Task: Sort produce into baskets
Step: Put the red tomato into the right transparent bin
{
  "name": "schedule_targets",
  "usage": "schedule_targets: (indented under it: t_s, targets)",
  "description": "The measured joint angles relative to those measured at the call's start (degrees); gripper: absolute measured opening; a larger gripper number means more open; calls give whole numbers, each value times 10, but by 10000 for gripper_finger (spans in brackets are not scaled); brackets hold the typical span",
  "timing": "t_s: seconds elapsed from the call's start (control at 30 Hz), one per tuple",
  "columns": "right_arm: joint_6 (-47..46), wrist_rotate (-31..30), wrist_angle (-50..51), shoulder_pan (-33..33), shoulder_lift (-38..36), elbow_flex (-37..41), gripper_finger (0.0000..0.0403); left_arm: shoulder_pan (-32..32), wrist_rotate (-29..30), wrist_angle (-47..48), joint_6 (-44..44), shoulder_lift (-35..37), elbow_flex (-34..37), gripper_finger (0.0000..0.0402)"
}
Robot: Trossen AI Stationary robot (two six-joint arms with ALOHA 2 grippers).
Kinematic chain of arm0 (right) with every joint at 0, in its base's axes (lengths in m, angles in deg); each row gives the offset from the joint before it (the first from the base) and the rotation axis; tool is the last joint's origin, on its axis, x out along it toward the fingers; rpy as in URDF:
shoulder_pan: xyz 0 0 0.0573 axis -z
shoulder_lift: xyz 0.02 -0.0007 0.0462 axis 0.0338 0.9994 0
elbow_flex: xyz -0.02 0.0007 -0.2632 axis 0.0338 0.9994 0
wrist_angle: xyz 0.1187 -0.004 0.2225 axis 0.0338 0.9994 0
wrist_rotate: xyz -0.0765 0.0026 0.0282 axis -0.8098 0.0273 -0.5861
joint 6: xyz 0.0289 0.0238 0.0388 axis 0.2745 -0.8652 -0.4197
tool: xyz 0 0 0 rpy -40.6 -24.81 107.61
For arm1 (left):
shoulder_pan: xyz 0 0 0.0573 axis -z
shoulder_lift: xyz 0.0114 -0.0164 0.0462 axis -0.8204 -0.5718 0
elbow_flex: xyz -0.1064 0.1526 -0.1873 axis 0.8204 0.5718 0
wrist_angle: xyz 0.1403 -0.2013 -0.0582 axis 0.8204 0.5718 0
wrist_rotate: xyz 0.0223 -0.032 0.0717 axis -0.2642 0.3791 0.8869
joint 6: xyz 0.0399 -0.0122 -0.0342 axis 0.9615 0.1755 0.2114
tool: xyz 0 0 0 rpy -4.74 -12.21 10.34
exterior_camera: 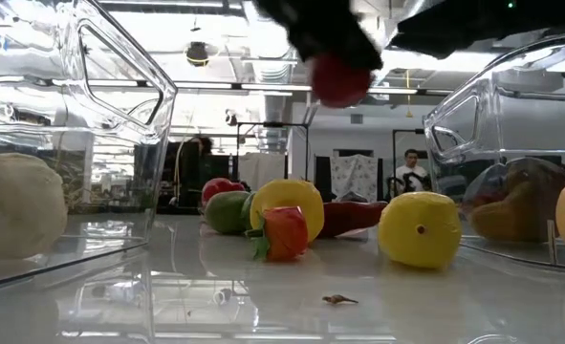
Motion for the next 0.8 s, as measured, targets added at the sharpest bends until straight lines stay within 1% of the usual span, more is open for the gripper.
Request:
schedule_targets:
  t_s: [0.13,0.27,0.33,0.43,0.57,0.67,0.8]
  targets:
    - [5,0,14,14,-44,0,297,1,-50,-27,7,-37,-58,258]
    - [7,3,14,32,-90,0,297,1,-98,-113,7,-69,-80,258]
    - [2,11,23,42,-108,0,297,1,-108,-165,7,-93,-83,258]
    - [-17,29,46,48,-127,0,297,1,-115,-209,8,-127,-89,258]
    - [-30,40,74,49,-132,0,297,1,-127,-228,-6,-165,-114,263]
    - [-38,41,75,48,-130,0,297,1,-161,-219,-20,-185,-132,283]
    - [-48,41,76,48,-119,0,297,1,-164,-211,-22,-190,-139,331]
